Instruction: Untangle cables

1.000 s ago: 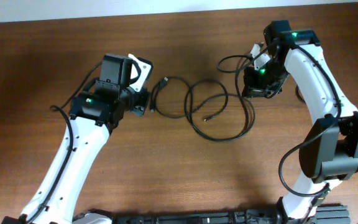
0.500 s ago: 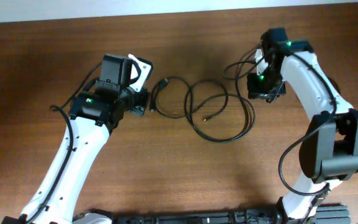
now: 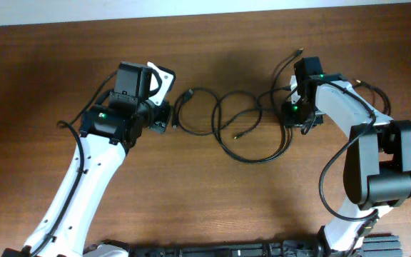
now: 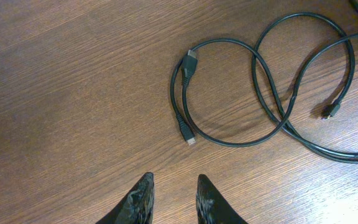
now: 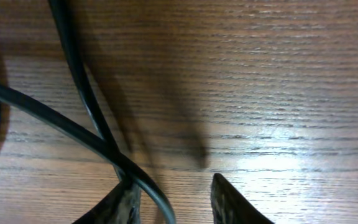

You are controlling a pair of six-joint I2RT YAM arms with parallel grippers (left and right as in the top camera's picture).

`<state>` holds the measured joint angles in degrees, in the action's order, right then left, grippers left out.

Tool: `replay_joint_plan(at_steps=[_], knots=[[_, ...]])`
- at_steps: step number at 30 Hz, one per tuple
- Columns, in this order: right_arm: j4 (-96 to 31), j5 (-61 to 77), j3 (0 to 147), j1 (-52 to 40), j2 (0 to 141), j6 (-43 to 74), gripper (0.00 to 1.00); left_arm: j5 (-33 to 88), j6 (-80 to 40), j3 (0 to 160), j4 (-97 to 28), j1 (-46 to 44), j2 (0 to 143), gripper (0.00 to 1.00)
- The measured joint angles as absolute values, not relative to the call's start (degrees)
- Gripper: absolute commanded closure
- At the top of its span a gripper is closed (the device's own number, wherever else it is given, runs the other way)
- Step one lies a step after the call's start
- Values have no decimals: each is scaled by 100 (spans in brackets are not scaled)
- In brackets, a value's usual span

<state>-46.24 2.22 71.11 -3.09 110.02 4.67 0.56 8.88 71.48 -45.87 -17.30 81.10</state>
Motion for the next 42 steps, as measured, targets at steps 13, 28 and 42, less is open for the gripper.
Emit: replay_joint_plan(at_steps=[13, 28, 42], knots=[[-4300, 672, 6726, -309, 10934, 530, 91, 56, 888, 7148, -4587, -1730, 8110, 76], [-4482, 753, 6724, -309, 10934, 543, 86, 56, 891, 7148, -4587, -1730, 8110, 76], [-4584, 755, 6943, -309, 10947, 543, 88, 56, 888, 7148, -4587, -1730, 8110, 76]])
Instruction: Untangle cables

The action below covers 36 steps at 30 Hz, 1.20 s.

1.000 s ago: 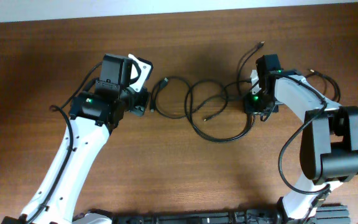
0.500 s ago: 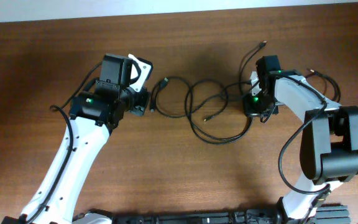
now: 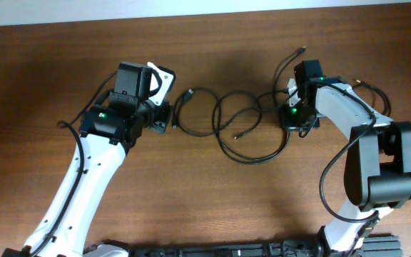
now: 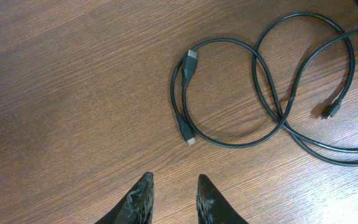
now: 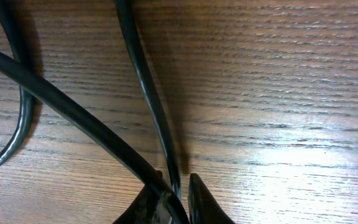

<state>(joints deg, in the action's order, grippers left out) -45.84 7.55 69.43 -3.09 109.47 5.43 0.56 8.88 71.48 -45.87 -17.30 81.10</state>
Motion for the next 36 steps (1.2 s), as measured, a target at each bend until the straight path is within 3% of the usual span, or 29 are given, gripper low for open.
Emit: replay_joint_plan(at_steps=[2, 15, 18, 22, 26, 36], knots=[[-4600, 755, 6954, -309, 10947, 539, 96, 56, 891, 7148, -4587, -1730, 8110, 76], [-5116, 952, 7577, -307, 10947, 550, 96, 56, 888, 7148, -4587, -1730, 8110, 76], [-5166, 1756, 7693, -307, 10947, 279, 96, 56, 891, 7148, -4587, -1730, 8110, 76], [-5205, 3896, 7979, -303, 10951, -467, 96, 56, 888, 7148, -4587, -1730, 8110, 76], [-5422, 5041, 8842, -305, 10980, -731, 96, 56, 888, 7148, -4609, -1730, 8110, 76], [-6742, 5352, 12438, -303, 10989, -725, 96, 56, 891, 7148, -4617, -1730, 8110, 77]])
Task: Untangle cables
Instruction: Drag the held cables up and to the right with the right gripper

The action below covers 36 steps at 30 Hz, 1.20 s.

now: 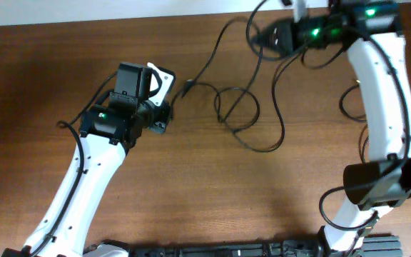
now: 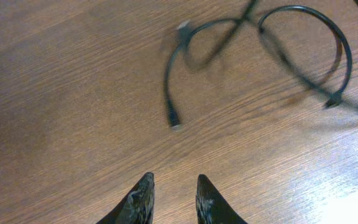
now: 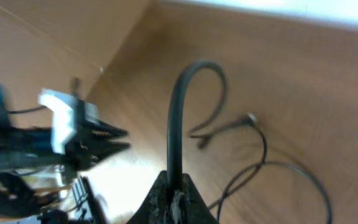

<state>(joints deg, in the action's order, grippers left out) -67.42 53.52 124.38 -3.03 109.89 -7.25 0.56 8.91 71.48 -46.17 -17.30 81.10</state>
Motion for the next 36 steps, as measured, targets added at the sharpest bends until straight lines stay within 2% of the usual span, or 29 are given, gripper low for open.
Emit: replay_joint_plan(at_steps=[7, 11, 17, 24, 30, 36], knots=[[-6720, 5170, 15120, -303, 10986, -301, 96, 58, 888, 7148, -4624, -1730, 8110, 76], [-6733, 4633, 16051, -303, 10956, -128, 96, 56, 888, 7148, -4628, -1730, 8110, 77], [-6595, 3876, 16389, -303, 10947, 137, 96, 56, 891, 7148, -4626, -1730, 8110, 77], [-4801, 3159, 16407, -303, 10945, 718, 96, 56, 891, 7148, -4624, -1730, 8110, 77], [-5192, 1048, 16411, -303, 10945, 878, 96, 56, 888, 7148, -4626, -1730, 8110, 77], [-6912, -2110, 16409, -303, 10997, 891, 96, 56, 888, 7148, -4628, -1730, 8110, 77]])
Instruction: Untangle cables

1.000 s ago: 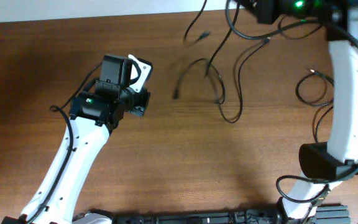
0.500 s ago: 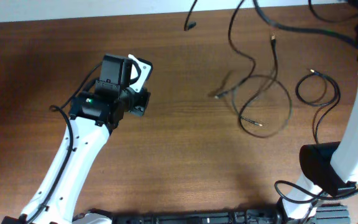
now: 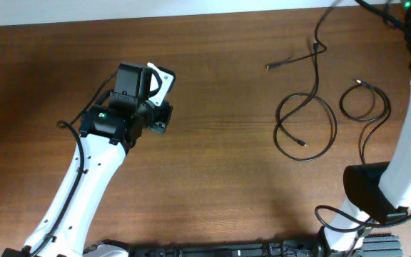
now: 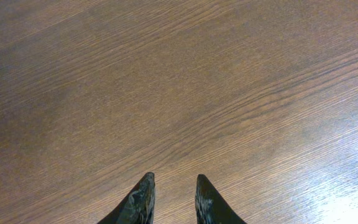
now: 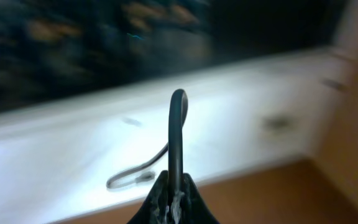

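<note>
A black cable (image 3: 306,133) hangs from the top edge of the overhead view, and its lower part lies in a loop on the table at the right. One plug (image 3: 268,66) trails out to the left. My right gripper (image 5: 174,184) is shut on this cable (image 5: 176,134), held high and beyond the overhead frame; only its arm shows there. A second thin black cable (image 3: 367,104) lies coiled by itself further right. My left gripper (image 4: 171,181) is open over bare wood, with no cable in its view.
The brown wooden table (image 3: 212,185) runs to a white wall along the far edge (image 3: 191,7). My left arm (image 3: 95,164) crosses the left half of the table. The right wrist view is blurred, with a white wall behind.
The right gripper has risen out of the overhead view with the cable. The cable has left the table's middle and now lies at the right. The left arm has not moved.
Tangled loops lay in the middle of the table, with my right gripper open around a strand at their right. It then shut on that strand, later held it high at the far edge, and now the cable hangs at the right, apart from the other coil.
</note>
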You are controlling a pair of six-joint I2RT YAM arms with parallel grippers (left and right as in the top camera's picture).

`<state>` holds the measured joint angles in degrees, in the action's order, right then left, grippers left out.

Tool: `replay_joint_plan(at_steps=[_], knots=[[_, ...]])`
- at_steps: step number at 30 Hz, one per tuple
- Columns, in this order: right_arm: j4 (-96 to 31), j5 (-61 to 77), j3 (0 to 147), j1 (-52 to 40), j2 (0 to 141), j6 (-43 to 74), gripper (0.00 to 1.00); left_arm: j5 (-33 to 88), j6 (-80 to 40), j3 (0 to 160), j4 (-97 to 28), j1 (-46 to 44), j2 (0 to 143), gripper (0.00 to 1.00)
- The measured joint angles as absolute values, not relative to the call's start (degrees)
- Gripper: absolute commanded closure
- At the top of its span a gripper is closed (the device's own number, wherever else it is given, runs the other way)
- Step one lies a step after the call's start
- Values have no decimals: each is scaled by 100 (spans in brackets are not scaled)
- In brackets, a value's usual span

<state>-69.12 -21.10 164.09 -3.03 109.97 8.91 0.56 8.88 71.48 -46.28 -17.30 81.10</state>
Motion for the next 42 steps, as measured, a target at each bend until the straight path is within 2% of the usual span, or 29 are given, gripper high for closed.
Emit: replay_joint_plan(at_steps=[5, 11, 18, 26, 34, 42], knots=[[-7258, -3623, 16285, -43, 11194, 891, 96, 56, 888, 7148, -4630, -1730, 8110, 78], [-7286, -4049, 16138, 773, 11225, 906, 96, 56, 888, 7148, -4654, -1730, 8110, 77], [-7328, -3658, 16134, 1804, 11225, 974, 96, 56, 888, 7148, -4659, -1730, 8110, 76], [-7500, -2563, 15937, 2766, 11222, 1076, 96, 56, 888, 7148, -4672, -1730, 8110, 76], [-8138, -1673, 14204, 2921, 11207, 1076, 96, 56, 888, 7148, -4676, -1730, 8110, 76], [-7804, -1533, 11618, 2921, 11249, 1076, 94, 56, 888, 7148, -4678, -1730, 8110, 76]])
